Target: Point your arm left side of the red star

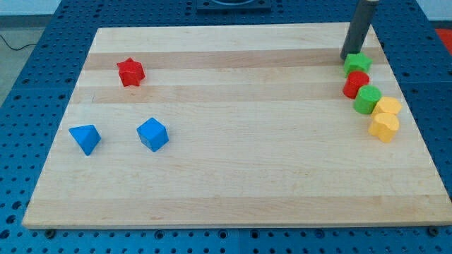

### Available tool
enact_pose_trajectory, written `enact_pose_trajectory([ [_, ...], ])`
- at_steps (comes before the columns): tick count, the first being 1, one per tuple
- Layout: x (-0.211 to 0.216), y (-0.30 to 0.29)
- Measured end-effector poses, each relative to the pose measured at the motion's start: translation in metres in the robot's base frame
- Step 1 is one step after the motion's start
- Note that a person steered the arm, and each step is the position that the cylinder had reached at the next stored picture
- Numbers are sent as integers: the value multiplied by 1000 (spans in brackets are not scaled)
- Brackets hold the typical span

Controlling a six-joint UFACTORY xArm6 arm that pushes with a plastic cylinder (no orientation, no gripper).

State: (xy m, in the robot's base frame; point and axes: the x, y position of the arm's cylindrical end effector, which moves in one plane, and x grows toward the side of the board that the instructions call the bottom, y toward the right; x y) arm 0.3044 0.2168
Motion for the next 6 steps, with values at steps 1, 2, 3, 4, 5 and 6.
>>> enact_pose_trajectory([
  [1, 9, -8],
  [2, 9, -9],
  [3, -5, -42],
  [4, 15, -126],
  [5, 53, -217],
  [6, 84, -323],
])
